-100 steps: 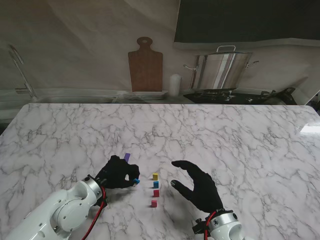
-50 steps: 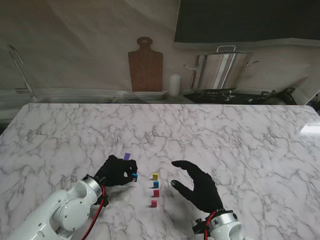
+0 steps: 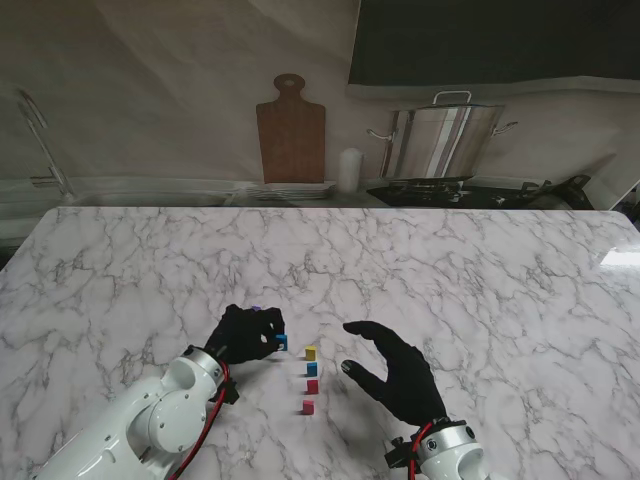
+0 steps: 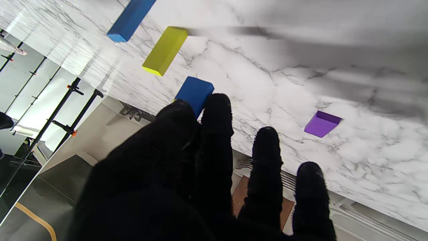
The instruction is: Arrange dominoes in a row
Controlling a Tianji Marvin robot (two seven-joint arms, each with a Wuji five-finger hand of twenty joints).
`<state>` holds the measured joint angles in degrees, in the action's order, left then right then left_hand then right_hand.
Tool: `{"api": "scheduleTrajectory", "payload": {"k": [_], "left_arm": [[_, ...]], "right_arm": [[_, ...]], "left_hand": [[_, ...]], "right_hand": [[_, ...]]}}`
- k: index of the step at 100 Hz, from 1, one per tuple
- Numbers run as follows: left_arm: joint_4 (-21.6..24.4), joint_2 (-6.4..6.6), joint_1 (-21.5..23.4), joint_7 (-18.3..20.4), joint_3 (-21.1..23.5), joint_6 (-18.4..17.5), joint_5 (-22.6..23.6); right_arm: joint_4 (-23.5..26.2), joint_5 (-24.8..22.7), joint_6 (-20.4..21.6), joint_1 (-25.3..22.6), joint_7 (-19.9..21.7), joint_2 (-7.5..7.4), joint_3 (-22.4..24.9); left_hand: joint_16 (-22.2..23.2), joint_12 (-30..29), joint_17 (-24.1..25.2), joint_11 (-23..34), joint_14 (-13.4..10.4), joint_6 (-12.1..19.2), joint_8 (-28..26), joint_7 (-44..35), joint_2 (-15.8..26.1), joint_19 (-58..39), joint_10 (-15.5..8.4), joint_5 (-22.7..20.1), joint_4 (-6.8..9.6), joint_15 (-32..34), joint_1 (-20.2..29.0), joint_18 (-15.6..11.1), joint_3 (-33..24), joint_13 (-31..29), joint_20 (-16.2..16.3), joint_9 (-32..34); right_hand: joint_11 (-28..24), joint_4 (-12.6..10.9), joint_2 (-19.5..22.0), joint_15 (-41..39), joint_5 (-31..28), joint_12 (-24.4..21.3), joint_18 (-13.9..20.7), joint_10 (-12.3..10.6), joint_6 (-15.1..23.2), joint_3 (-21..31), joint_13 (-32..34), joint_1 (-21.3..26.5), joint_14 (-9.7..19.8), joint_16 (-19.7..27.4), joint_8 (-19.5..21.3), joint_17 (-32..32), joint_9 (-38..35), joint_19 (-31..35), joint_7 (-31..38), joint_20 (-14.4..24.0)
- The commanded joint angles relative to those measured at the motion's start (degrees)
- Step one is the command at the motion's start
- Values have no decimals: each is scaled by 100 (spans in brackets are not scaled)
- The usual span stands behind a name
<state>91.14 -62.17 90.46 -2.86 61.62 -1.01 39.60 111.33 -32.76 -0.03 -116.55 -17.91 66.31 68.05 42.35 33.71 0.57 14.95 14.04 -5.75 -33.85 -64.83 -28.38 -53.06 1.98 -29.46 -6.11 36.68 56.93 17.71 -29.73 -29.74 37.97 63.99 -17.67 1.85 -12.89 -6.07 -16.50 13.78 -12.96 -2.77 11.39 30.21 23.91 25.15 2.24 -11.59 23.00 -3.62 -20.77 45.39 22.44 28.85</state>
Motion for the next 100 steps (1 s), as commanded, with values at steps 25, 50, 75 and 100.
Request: {"api": "scheduleTrajectory", "payload": {"k": [25,50,75,100], "left_arm": [[-518,-197,-569,-206,-487,188,-202],[-994,-291,-946,-507,-839,157,-267],[-1237,-339,-1239,-562,-1083,184,-308],[-1366,-389,-1492,-563,-1328,290,-363]], "right_arm": [[-2,23,-8,-20,27,1,8],[-8,27,-13,-13,38,0,10],[-11,39,-15,-7,47,0,17],[-4,57,-15,-14,39,5,36]], "left_hand": [[-39,57,140,-71,5,300,4,-160,415,-13,-215,96,223,-35,538,18,496,220,148,-66],[-53,80,121,-115,-54,501,81,-175,598,-37,-291,155,237,-54,661,-32,855,278,157,-179],[-62,93,144,-135,-68,561,75,-186,644,-51,-275,205,244,-75,691,-46,899,332,155,-250],[-59,112,154,-132,-81,522,55,-196,674,-63,-308,248,257,-64,709,-48,936,336,152,-277]], "right_hand": [[-95,-62,-82,-110,-36,37,-11,11,73,88,73,-98,-4,-60,5,13,-6,99,44,44],[-99,-63,-81,-112,-35,38,-8,10,69,90,75,-95,-7,-61,5,8,-13,104,46,44],[-98,-62,-78,-114,-33,37,-11,3,64,90,81,-94,-14,-61,4,2,-8,111,47,45],[-98,-63,-82,-114,-32,37,-15,12,69,92,82,-91,-14,-62,3,1,-9,114,46,44]]}}
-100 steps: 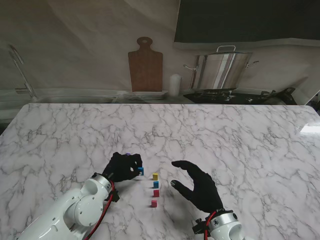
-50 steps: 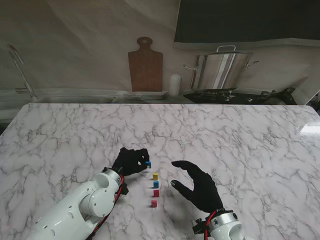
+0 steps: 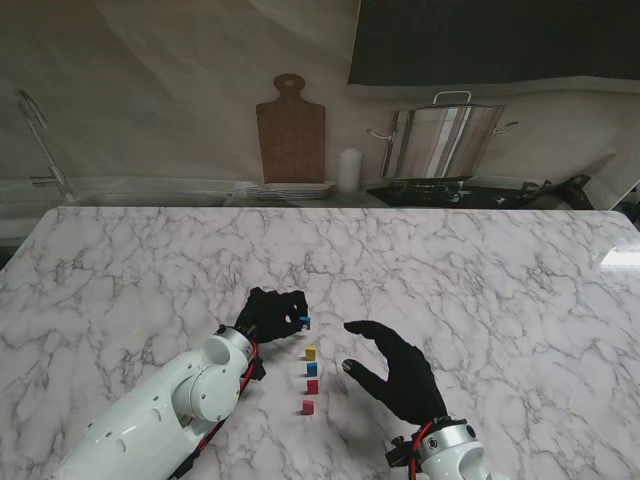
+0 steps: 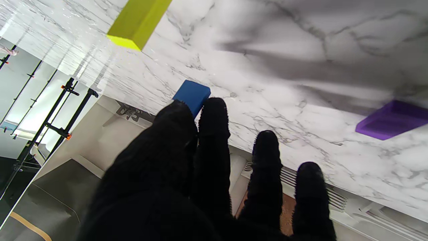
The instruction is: Arrange dominoes in a row
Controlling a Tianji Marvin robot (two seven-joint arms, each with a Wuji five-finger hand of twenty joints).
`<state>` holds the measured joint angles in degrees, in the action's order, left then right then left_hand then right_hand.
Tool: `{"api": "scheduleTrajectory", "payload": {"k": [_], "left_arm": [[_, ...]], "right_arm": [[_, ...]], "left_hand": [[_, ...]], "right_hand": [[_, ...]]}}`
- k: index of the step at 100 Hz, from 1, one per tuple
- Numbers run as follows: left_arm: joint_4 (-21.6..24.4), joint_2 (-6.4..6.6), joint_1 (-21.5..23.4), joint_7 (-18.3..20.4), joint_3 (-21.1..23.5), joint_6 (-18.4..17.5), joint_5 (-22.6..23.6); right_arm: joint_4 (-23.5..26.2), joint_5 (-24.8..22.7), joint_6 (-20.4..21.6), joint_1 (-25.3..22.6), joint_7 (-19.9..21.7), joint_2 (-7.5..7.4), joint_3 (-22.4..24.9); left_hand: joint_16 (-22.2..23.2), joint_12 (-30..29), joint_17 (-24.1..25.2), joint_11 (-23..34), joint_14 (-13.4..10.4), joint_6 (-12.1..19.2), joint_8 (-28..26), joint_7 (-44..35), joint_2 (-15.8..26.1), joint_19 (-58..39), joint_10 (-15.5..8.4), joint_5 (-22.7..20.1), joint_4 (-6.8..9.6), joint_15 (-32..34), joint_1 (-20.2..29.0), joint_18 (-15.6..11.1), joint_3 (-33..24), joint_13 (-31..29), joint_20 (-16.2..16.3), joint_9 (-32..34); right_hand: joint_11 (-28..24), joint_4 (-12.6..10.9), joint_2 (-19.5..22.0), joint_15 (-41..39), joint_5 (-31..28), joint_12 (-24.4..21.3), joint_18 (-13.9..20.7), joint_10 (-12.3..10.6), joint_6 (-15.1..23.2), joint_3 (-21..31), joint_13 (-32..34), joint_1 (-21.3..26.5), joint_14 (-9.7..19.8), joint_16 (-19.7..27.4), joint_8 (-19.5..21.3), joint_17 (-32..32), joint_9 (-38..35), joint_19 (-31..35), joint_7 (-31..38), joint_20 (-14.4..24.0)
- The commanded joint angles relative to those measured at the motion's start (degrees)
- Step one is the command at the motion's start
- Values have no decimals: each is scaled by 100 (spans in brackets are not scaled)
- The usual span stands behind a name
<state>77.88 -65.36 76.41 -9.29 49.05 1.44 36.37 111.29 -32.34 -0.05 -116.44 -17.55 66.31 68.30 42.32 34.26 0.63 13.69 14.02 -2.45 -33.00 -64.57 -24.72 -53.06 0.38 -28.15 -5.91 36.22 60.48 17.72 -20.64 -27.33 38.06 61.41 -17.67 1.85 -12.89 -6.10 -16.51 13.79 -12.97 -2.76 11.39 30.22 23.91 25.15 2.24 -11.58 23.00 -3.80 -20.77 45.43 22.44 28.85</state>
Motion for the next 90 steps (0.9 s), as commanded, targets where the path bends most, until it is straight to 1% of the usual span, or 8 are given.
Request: {"api": "scheduleTrajectory", "payload": {"k": [1,30,33,40,69,90], "left_arm": [[-49,-73,-98,78,-84,52,-48],[-305,-160,-362,46,-408,168,-207],[-320,-162,-376,50,-430,169,-212],[-354,-166,-401,52,-470,170,-209],[-478,-203,-458,67,-583,219,-323],[-481,-185,-435,152,-593,249,-350]], "right_arm": [[1,15,-13,-26,2,6,12],[15,39,-5,-47,-19,13,47],[18,44,-5,-51,-21,14,52],[23,48,-6,-56,-28,17,63],[33,51,-2,-72,-43,21,88],[38,46,-3,-75,-40,19,89]], "left_hand": [[-55,57,149,-5,-78,191,-30,-221,312,-63,-150,121,238,-17,358,-49,25,96,142,-19],[-43,69,151,-4,-84,169,-32,-231,330,-80,-154,139,250,12,369,-50,53,107,139,-47],[-43,71,150,-1,-84,171,-32,-232,327,-82,-150,139,252,12,376,-51,54,115,139,-44],[-41,69,145,-3,-85,173,-30,-234,325,-88,-156,140,254,19,371,-53,62,107,138,-45],[-40,63,157,-11,-86,172,-25,-236,343,-95,-143,142,261,27,371,-49,75,113,129,-50],[-34,84,156,20,-83,132,-22,-232,344,-103,-151,140,265,43,370,-62,83,107,125,-17]], "right_hand": [[-97,-62,-80,-113,-35,36,-14,1,68,91,83,-93,-13,-62,4,18,-9,111,48,44],[-98,-62,-81,-114,-35,36,-7,10,68,94,87,-94,-17,-62,3,4,-8,138,47,54],[-98,-61,-82,-111,-37,37,-5,-19,63,92,81,-96,-17,-61,3,2,-9,141,48,55],[-95,-61,-84,-112,-34,35,-11,15,68,96,83,-90,-14,-62,2,2,-1,148,46,58],[-97,-61,-80,-111,-37,36,-7,3,74,95,83,-99,-17,-61,2,-4,-10,167,48,65],[-95,-60,-79,-112,-37,35,-7,4,70,94,85,-97,-15,-61,3,-7,-5,178,50,69]]}}
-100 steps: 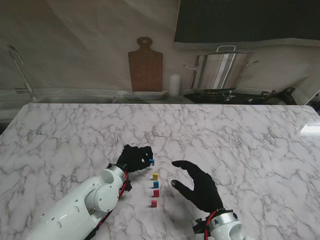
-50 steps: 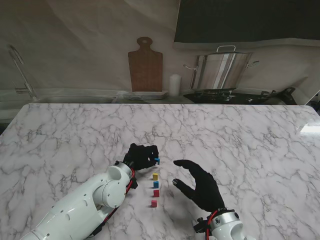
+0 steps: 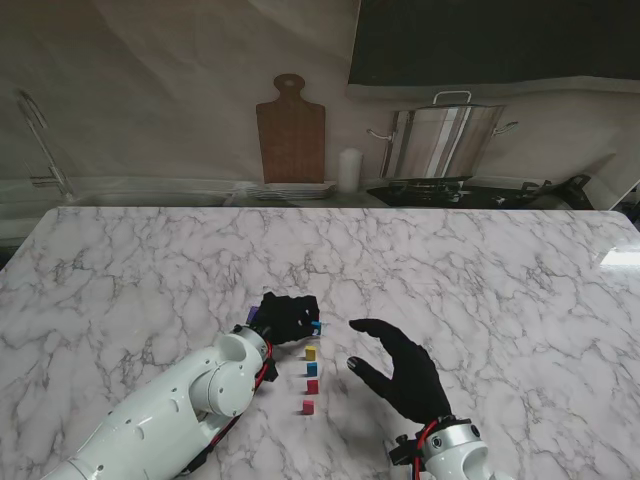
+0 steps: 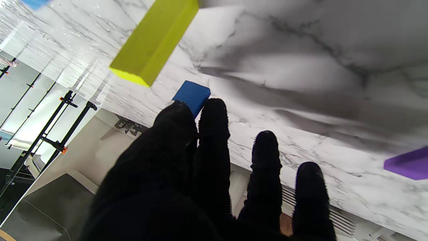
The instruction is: Arrange dominoes in a row
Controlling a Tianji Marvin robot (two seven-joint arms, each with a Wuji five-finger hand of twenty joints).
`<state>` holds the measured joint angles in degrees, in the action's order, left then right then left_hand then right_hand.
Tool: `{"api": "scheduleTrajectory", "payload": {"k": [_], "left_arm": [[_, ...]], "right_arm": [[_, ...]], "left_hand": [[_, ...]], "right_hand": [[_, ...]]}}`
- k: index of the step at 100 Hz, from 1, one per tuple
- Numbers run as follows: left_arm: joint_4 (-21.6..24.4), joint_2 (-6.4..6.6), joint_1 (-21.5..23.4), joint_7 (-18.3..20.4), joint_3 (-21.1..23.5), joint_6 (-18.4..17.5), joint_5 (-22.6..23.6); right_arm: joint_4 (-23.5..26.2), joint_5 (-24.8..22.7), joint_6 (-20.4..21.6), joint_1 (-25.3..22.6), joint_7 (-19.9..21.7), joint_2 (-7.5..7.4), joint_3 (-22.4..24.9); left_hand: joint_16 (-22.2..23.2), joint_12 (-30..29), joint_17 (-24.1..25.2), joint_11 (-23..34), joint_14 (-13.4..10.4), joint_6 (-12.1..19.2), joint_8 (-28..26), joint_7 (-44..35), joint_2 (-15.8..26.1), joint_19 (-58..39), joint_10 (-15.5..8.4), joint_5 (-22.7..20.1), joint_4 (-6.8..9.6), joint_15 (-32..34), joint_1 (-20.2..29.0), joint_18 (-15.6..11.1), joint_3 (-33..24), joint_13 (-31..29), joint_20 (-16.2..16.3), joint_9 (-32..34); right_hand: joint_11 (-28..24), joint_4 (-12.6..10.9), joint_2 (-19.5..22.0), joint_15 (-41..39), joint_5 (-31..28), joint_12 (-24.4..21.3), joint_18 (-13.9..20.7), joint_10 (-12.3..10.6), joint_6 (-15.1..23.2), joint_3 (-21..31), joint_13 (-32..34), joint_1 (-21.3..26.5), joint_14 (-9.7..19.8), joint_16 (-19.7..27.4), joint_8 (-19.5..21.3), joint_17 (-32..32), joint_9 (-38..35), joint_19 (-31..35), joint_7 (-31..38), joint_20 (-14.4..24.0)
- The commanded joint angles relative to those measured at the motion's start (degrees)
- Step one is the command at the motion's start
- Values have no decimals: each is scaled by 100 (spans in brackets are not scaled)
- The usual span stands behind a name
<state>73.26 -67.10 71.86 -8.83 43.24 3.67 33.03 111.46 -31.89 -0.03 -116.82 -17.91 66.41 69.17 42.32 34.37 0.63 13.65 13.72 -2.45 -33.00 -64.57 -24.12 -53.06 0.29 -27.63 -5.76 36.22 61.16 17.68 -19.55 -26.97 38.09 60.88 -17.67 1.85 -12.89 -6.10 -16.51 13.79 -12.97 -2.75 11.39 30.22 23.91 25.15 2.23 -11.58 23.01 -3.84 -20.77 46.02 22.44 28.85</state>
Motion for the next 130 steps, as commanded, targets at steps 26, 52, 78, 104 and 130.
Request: {"api": "scheduleTrajectory", "payload": {"k": [26,52,78,104,130], "left_arm": [[83,41,130,241,62,62,-11],[133,67,193,328,89,95,-25],[163,83,210,376,93,104,-14],[177,93,218,397,110,96,-3],[192,107,224,426,120,92,20]], "right_arm": [[23,-4,-10,-36,-1,8,-7],[22,-18,-16,-31,-4,6,-22],[17,-16,-13,-23,6,4,-29],[18,-9,-6,-25,10,4,-25],[23,-15,-9,-28,6,4,-24]], "left_hand": [[20,114,181,78,-55,61,-59,-241,248,-109,-128,95,266,132,292,-57,-41,78,122,53],[61,125,180,120,-50,3,-102,-240,181,-128,-118,85,272,199,244,-52,-111,75,129,75],[81,136,225,152,-22,-10,-132,-223,97,-107,-114,76,253,211,125,-45,-176,132,124,54],[91,192,253,153,41,-54,-338,73,74,-63,-29,114,215,169,15,-54,-274,185,118,-77],[91,186,271,199,56,-64,-447,366,67,-34,-14,26,204,133,-2,-39,-270,208,125,-114]], "right_hand": [[-96,-61,-83,-113,-32,36,-10,8,73,93,90,-97,-13,-63,1,-7,-10,130,47,71],[-94,-61,-81,-113,-32,35,-8,4,70,93,89,-97,-17,-62,0,-10,-3,138,47,72],[-97,-61,-83,-119,-27,35,-7,1,64,93,109,-95,-22,-63,-1,-34,-4,155,45,75],[-101,-61,-85,-128,-28,36,-10,13,67,97,142,-94,-30,-65,0,-48,-5,165,48,73],[-102,-61,-87,-130,-27,35,-16,6,61,103,159,-88,-27,-66,-1,-64,-6,177,48,68]]}}
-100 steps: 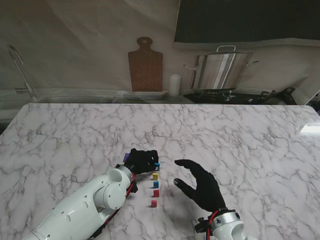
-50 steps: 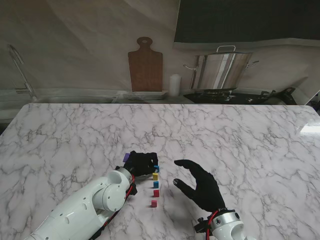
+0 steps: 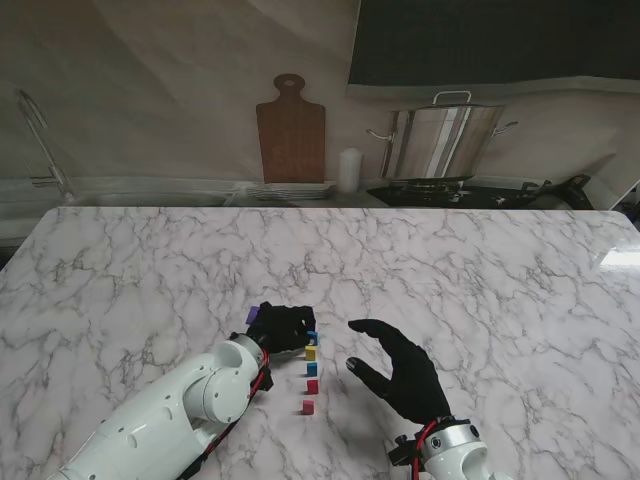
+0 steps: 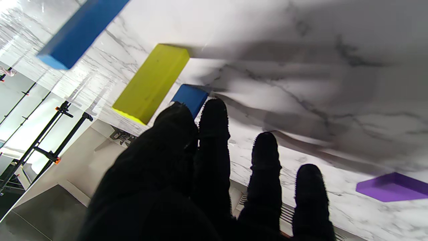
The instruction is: Arrange dominoes in a row
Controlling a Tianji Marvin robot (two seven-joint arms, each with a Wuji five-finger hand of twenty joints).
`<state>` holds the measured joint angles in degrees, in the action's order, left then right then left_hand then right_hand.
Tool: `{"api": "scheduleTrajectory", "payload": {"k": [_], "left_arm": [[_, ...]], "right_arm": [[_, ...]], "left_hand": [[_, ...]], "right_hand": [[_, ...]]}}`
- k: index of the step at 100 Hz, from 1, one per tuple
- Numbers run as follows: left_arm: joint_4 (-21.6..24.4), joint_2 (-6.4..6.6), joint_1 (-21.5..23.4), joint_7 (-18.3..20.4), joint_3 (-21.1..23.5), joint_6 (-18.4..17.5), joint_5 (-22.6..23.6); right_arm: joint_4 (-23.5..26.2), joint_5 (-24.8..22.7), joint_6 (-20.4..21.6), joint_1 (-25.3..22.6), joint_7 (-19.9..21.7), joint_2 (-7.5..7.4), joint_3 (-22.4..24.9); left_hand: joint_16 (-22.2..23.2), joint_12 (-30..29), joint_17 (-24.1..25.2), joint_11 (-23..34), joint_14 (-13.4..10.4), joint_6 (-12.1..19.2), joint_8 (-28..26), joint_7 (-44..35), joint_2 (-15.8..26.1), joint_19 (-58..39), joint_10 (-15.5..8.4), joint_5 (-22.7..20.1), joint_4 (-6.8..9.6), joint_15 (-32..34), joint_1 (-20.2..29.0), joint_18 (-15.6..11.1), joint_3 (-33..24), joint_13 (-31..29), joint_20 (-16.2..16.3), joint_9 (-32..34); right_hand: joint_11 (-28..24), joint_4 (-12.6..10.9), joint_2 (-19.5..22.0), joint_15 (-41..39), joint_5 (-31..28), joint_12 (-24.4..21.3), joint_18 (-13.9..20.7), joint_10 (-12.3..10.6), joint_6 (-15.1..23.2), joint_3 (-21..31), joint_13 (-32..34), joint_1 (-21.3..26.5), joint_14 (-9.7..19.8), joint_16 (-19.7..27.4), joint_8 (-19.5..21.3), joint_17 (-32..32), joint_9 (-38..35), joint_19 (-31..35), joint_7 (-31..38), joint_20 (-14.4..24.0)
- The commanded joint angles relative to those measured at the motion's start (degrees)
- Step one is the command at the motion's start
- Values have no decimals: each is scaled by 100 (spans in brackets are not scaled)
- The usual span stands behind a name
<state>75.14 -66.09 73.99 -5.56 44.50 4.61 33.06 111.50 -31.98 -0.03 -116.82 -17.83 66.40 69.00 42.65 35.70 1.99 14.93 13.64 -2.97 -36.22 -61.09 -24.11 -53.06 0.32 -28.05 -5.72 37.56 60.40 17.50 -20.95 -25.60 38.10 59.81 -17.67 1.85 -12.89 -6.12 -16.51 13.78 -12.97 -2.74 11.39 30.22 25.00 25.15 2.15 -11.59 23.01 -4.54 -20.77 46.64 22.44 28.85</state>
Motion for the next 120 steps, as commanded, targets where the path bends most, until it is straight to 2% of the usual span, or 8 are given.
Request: {"api": "scheduleTrajectory", "payload": {"k": [1,17,23,69,74,94,120], "left_arm": [[5,7,11,100,-6,-2,20],[36,15,28,122,10,32,32],[45,16,35,125,17,40,30],[80,19,68,136,63,32,1],[91,21,75,151,72,32,-13],[99,22,86,167,81,29,-34],[57,-1,72,87,61,24,-36]], "right_arm": [[18,-6,-9,-28,-2,5,-7],[19,-6,-5,-30,0,5,-7],[19,-4,-5,-30,0,5,-6],[13,-14,-3,-21,5,2,-20],[13,-16,-3,-21,5,2,-20],[14,-16,-5,-20,9,2,-21],[17,-20,-7,-22,8,1,-22]], "left_hand": [[59,64,135,84,67,-4,-132,13,69,-33,-23,43,200,0,73,-20,-129,70,124,10],[74,192,155,228,73,-10,-338,-43,122,-20,-53,7,201,9,-65,-25,-32,81,132,18],[86,85,157,448,80,-8,-456,3,147,-15,-64,-30,239,11,-56,-26,63,84,156,-33],[85,28,177,576,71,-113,-425,9,225,-5,7,-115,231,10,-51,-16,91,83,173,-22],[84,-134,176,780,71,-151,-435,37,231,5,11,-151,252,16,-27,-17,153,84,193,-60],[82,-153,188,776,58,-177,-430,46,241,14,8,-163,253,14,-29,-22,158,85,195,-61],[70,-266,155,675,12,-62,-414,88,296,-2,-32,-134,247,6,-11,-21,173,65,210,-88]], "right_hand": [[-101,-61,-88,-129,-25,35,-15,9,61,101,52,-91,-24,-66,-1,7,-4,114,47,68],[-105,-60,-88,-128,-27,36,-12,10,63,103,53,-91,-30,-66,-1,4,-9,119,49,65],[-103,-60,-85,-129,-29,35,-16,16,58,102,57,-93,-30,-66,0,3,-1,121,50,63],[-105,-59,-90,-128,-25,34,-18,3,63,103,59,-93,-35,-67,-3,2,-5,131,48,57],[-103,-59,-91,-128,-23,33,-18,15,61,104,61,-91,-34,-67,-4,0,3,133,47,56],[-103,-59,-93,-127,-21,33,-15,18,58,104,59,-93,-29,-67,-4,3,2,134,47,53],[-102,-59,-92,-128,-20,32,-14,11,58,107,62,-93,-31,-67,-4,-3,3,137,46,52]]}}
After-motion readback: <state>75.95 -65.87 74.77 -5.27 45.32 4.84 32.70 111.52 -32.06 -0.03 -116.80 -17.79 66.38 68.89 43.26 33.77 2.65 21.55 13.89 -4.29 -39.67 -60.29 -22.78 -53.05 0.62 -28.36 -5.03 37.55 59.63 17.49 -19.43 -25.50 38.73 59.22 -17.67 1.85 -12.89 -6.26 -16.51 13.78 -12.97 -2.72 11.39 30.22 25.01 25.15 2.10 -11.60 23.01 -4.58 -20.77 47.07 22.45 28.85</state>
